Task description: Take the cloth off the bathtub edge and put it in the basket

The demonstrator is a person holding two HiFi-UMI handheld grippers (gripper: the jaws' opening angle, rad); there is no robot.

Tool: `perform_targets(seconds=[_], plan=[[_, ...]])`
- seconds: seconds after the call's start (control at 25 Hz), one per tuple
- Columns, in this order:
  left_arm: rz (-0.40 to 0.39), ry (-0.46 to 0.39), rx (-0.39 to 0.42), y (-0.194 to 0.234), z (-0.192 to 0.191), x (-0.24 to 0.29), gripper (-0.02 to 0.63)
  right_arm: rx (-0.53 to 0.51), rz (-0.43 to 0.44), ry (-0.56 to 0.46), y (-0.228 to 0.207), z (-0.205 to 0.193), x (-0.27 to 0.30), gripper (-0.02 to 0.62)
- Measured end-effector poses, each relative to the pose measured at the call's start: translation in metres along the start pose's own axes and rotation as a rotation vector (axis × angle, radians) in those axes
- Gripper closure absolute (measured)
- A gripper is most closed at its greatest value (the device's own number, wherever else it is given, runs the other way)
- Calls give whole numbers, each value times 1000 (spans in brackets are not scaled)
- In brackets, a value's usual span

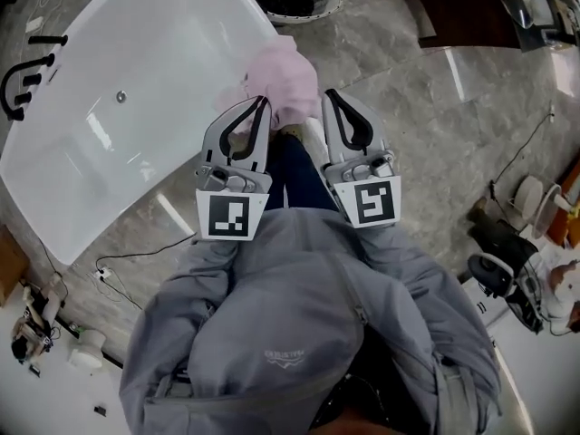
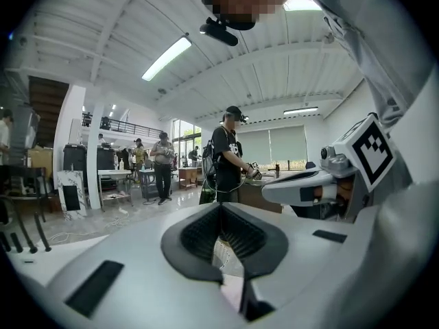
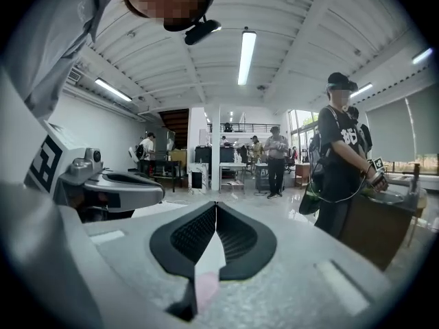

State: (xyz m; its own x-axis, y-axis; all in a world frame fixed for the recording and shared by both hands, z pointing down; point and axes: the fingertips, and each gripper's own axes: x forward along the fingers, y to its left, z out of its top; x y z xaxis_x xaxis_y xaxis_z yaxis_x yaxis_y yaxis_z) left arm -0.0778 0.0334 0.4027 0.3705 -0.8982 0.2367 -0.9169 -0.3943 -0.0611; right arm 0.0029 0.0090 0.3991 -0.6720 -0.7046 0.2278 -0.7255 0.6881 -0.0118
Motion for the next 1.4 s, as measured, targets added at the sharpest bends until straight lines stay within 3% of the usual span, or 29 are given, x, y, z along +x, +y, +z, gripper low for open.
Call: perform_targets(seconds=[0.36, 0.68, 1.04, 1.28, 1.32, 1.4], plan=[[36, 52, -19, 7, -65, 19, 595, 2, 88, 81, 6, -71, 27, 591], [23, 118, -12, 5, -123, 26, 595, -9, 149, 133, 17, -132, 39, 591], [28, 199, -108, 0, -190, 35, 594, 4, 212, 265, 22, -201, 48, 591], [-4, 276, -105, -7, -228, 42, 587, 33, 214, 357, 18, -245, 51, 569], [-10, 284, -108, -9, -233, 43, 572, 29, 218, 374, 17, -252, 51, 560], [-27, 306, -132, -11, -245, 44, 438, 32, 234, 406, 17, -266, 50, 508]])
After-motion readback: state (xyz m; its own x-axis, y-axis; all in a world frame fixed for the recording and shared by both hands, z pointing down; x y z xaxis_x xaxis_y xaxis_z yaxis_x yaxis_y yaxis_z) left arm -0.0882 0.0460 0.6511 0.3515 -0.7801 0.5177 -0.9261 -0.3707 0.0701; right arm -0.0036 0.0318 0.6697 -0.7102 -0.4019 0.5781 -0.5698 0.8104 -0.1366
